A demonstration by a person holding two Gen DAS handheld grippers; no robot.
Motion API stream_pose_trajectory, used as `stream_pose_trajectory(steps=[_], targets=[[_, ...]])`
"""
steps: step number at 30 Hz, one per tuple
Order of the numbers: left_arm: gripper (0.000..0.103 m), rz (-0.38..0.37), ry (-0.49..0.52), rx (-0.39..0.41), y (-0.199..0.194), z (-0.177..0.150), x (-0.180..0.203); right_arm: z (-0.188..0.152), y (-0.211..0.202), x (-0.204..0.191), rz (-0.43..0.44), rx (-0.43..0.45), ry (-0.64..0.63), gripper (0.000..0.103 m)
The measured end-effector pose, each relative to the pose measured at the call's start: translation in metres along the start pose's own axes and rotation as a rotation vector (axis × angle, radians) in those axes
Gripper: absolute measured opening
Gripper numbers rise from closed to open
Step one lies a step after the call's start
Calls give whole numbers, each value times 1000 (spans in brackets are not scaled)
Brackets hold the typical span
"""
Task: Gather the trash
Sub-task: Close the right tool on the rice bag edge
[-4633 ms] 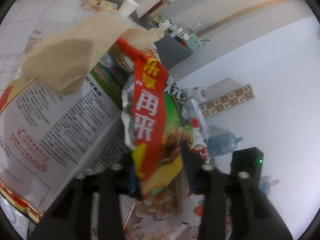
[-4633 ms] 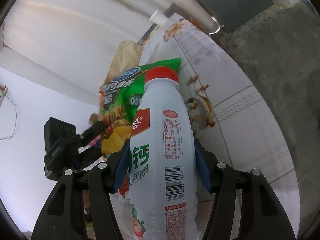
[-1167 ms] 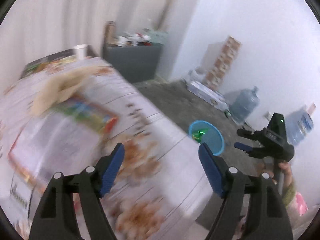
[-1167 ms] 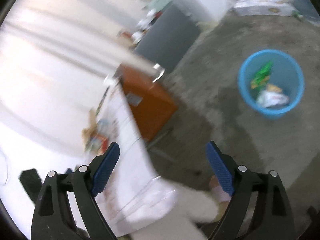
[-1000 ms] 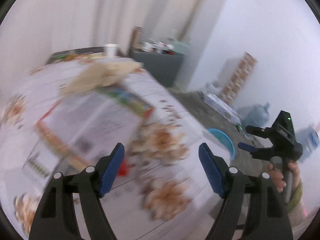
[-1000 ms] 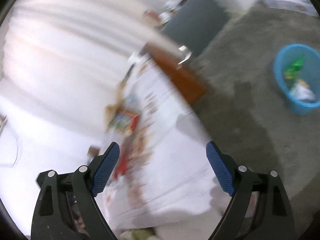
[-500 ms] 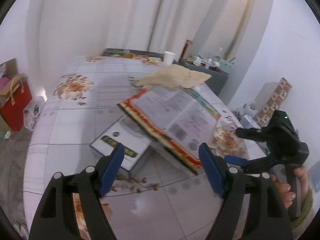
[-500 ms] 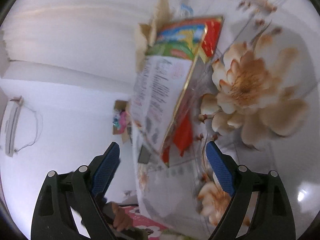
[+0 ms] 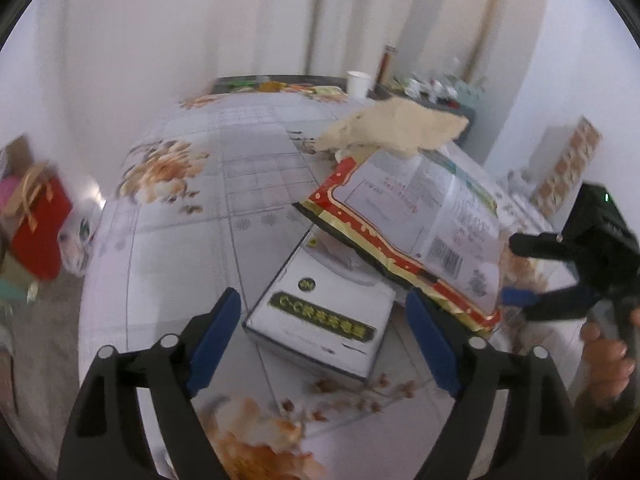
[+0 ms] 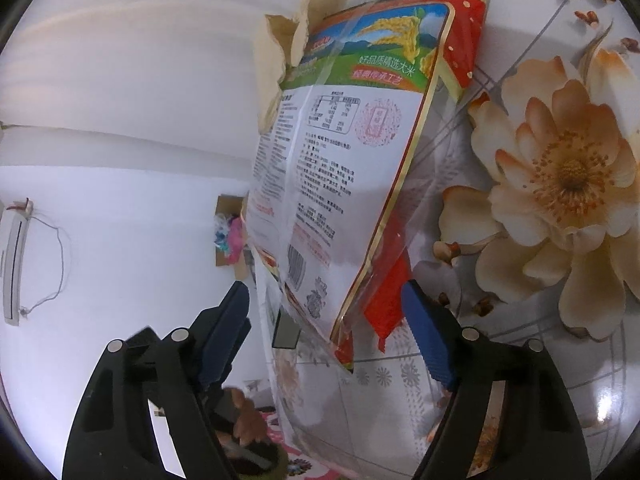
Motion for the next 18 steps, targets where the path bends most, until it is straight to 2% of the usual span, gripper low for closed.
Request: stream_pose_trajectory(steps=[3, 6, 7, 11, 15, 17, 18], targets=[[91, -64, 13, -23, 6, 0, 0, -1, 16, -7, -6, -4, 0, 72], [95, -151, 31, -65, 13, -5, 4, -1, 25, -8, -10, -13, 4, 70], [95, -157, 35, -78, 17, -5, 4, -1, 25, -6, -12, -16, 6, 70], [95, -138, 97, -187, 33, -21, 4, 0, 29, -2, -24, -30, 25, 66], [95, -132, 195, -187, 36, -26, 14, 0, 30, 2, -19, -33, 40, 60], [94, -107, 224, -174, 37, -26, 17, 0, 32, 4, -14, -39, 52, 53], [89, -80, 228, -174, 38, -26, 16, 0, 33, 6, -13, -41, 61, 48]])
Point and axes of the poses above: each gripper's, at about its wrist camera, not at the fingertips, and y roughly the way its jaws point, x to its right, z to its top, the point moved 9 cm from there along y, roughly the way its jaws point, and after that the axes turned 14 degrees about x, right-handed, at the moved point
